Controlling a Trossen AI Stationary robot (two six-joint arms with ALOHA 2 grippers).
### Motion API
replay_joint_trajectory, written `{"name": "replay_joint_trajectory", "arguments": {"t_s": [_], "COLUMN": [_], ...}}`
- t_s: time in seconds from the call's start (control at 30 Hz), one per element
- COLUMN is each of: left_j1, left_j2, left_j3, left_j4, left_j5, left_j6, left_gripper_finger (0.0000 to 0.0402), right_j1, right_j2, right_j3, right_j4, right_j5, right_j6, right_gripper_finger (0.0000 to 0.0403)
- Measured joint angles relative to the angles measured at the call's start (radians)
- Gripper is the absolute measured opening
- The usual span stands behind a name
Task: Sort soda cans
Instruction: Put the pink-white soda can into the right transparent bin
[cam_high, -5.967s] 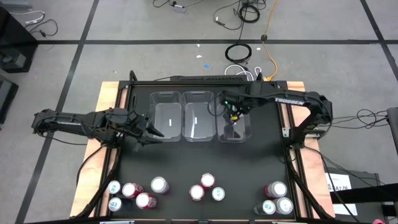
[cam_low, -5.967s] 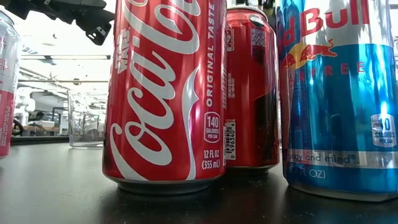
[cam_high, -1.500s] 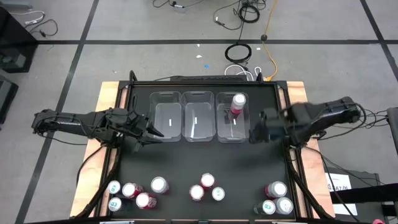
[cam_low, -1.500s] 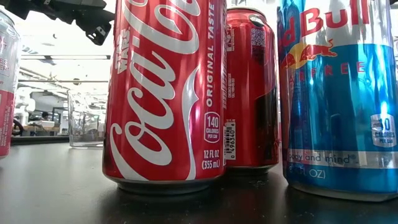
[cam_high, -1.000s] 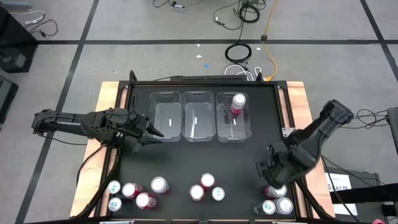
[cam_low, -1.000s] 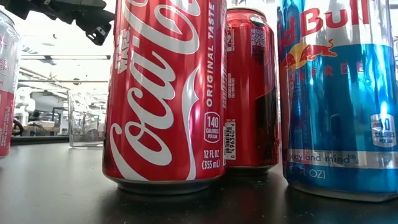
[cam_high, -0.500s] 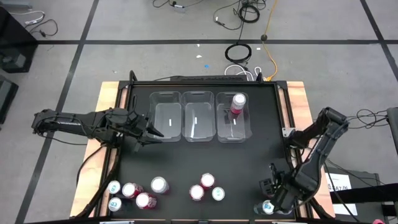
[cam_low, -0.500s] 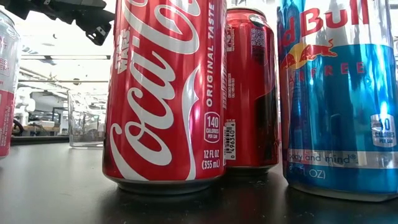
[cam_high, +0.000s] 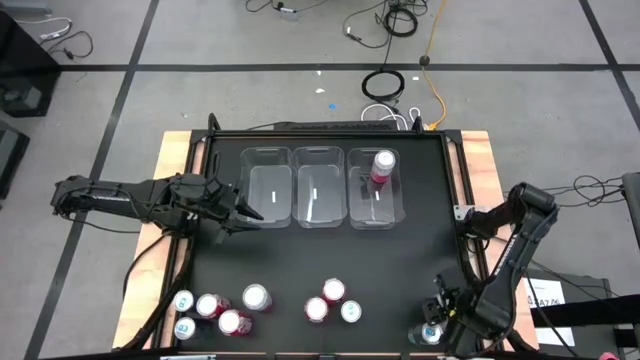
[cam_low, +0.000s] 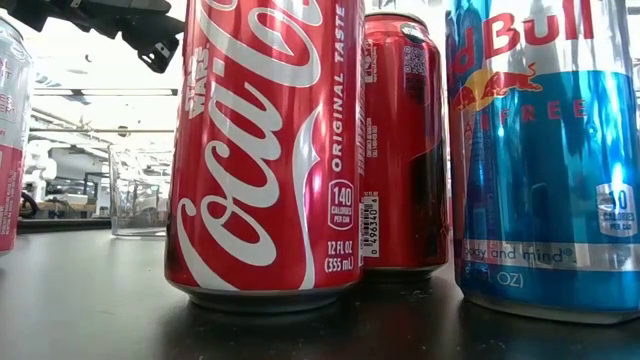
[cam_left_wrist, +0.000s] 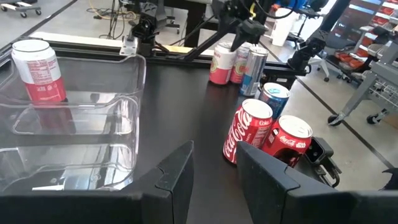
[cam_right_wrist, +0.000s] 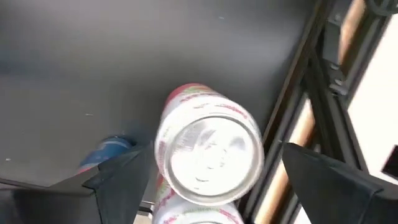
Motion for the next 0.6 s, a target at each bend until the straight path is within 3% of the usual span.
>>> {"name": "replay_joint_trajectory", "arguments": {"t_s": [0.17,0.37,0.6], "left_j1": [0.000,0.000,0.000], "left_j2": [0.000,0.000,0.000], "left_j3": [0.000,0.000,0.000], "left_j4": [0.000,0.000,0.000], "left_j5": [0.000,0.000,0.000], "left_j6": [0.000,0.000,0.000], "left_gripper_finger": [0.0131,0.0131,0.0131], "right_j1": [-0.001,-0.001,-0.002], "right_j2": [0.022,0.007,-0.018], "right_j3": [-0.024,-0.169,-0.208], "right_j4": [0.032,0.237,0.266], "right_j5": [0.015,-0.005,0.004], "right_j6": [-0.001,0.018,0.015], "right_gripper_finger": [0.0350,0.0350,0.0348]}}
